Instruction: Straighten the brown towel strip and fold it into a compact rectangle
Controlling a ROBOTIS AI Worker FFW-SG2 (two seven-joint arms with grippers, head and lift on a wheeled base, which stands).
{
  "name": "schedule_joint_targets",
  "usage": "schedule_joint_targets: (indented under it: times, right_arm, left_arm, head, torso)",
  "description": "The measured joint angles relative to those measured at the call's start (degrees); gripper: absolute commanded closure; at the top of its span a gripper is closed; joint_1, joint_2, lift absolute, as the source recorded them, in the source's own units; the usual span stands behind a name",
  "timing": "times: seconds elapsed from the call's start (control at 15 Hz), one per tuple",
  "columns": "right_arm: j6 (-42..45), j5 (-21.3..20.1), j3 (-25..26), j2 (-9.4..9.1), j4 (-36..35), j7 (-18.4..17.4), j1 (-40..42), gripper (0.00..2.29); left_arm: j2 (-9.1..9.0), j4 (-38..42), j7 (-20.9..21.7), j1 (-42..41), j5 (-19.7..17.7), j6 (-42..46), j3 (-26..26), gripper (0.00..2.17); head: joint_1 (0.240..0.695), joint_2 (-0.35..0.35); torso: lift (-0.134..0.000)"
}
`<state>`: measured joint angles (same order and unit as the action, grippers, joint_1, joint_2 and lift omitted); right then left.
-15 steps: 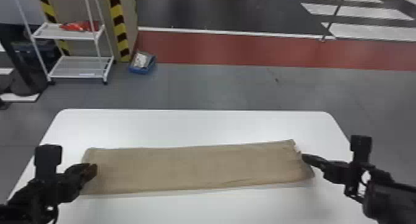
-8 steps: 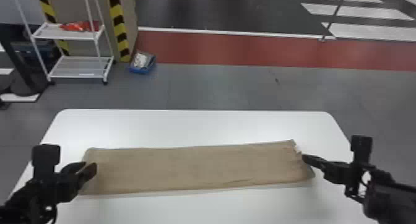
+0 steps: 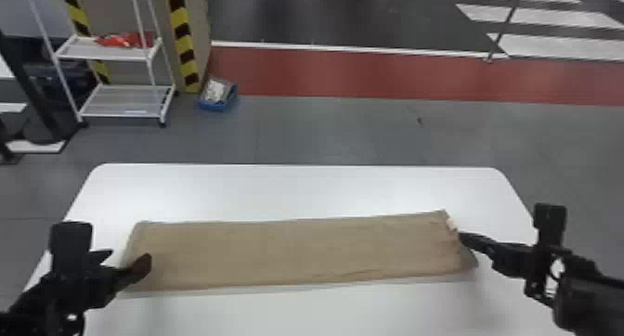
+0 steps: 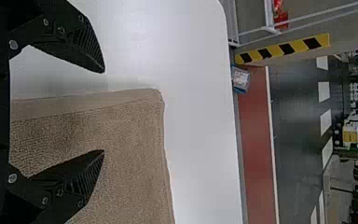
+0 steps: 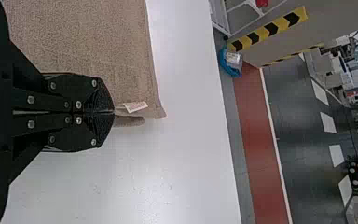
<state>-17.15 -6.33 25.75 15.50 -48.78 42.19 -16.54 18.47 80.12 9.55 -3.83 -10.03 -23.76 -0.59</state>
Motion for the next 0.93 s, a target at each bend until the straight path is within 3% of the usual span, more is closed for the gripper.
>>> schedule_joint_targets:
  times: [0.13, 0.2, 0.47, 0.53, 0.6, 0.73, 0.8, 0.93]
  right_arm:
    - [-0.03, -0.01, -0.01, 0.18, 0.0, 0.0, -0.03, 1.18]
    - [-0.04, -0.01, -0.03, 0.27, 0.0, 0.0, -0.06, 1.18]
    - [0.06, 0.01, -0.01, 0.42, 0.0, 0.07, -0.11, 1.18]
    - [0.06, 0.06, 0.0, 0.46, 0.0, 0.09, -0.1, 1.18]
    - [0.03, 0.09, 0.0, 0.47, 0.0, 0.09, -0.09, 1.18]
    - [-0.02, 0.22, 0.0, 0.45, 0.0, 0.09, -0.08, 1.21]
    - [-0.04, 0.32, 0.0, 0.42, 0.0, 0.16, -0.07, 1.21]
    - [-0.38, 0.73, 0.24, 0.38, -0.5, 1.01, 0.14, 1.21]
  left_arm:
    - [-0.1, -0.43, 0.22, 0.44, 0.01, -0.04, 0.28, 0.56]
    - [-0.21, -0.55, 0.39, 0.6, 0.01, -0.08, 0.39, 0.73]
    - [-0.22, -0.66, 0.61, 0.92, 0.36, -0.74, 0.67, 0.73]
    - [-0.19, -0.66, 0.66, 0.92, 0.48, -0.9, 0.68, 0.82]
    - [-0.14, -0.66, 0.72, 0.93, 0.52, -1.0, 0.68, 1.07]
    - [-0.11, -0.66, 0.73, 0.93, 0.53, -1.14, 0.68, 1.1]
    - [-0.11, -0.66, 0.73, 0.93, 0.53, -1.15, 0.68, 1.38]
    - [-0.25, -0.23, 0.51, 0.91, 0.38, -1.27, 0.55, 1.44]
  head:
    - [0.695, -0.097]
    - [0.695, -0.1]
    - [0.695, -0.105]
    - [0.695, -0.105]
    - [0.695, -0.105]
    - [0.695, -0.104]
    - [0.695, -0.104]
    - [0.695, -0.102]
  torso:
    - [0.0]
    - [0.0]
    - [0.0]
    - [0.0]
    - [0.0]
    - [0.0]
    - [0.0]
    - [0.0]
